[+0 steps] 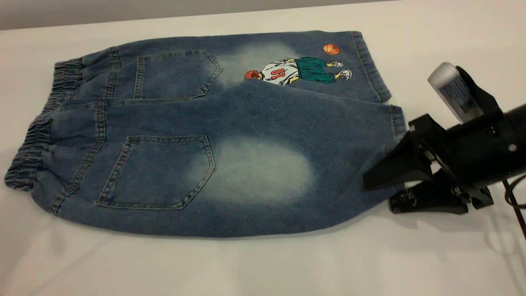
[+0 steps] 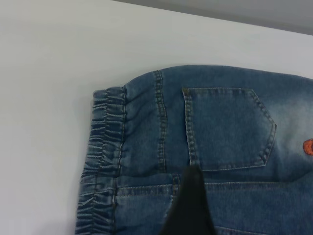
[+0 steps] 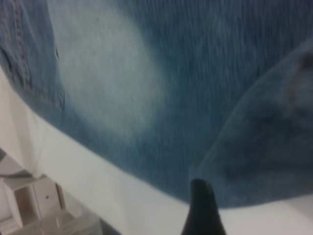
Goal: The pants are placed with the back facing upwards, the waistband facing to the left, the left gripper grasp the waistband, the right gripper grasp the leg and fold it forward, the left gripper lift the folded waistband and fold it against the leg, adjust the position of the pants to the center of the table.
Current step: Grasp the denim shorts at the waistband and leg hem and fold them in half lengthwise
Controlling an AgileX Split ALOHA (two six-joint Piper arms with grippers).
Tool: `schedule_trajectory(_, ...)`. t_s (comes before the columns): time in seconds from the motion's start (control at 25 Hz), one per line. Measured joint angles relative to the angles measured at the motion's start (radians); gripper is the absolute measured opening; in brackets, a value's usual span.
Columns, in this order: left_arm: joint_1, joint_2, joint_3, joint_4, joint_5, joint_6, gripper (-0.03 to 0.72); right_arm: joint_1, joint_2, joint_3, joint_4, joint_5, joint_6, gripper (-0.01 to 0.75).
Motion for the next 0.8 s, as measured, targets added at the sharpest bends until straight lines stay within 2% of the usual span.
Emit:
schedule_trajectory(0.44, 0.000, 0.000, 0.000, 0.000, -0.003, 0.000, 0.549, 0.000, -0.046, -0.023, -0.002, -0.026, 0.001, 0.427)
schedule_trajectory(0.8, 0.000, 0.000, 0.000, 0.000, -0.003, 0.001, 0.549, 0.000, -0.069, -0.023, -0.004, 0.064, 0.000, 0.428)
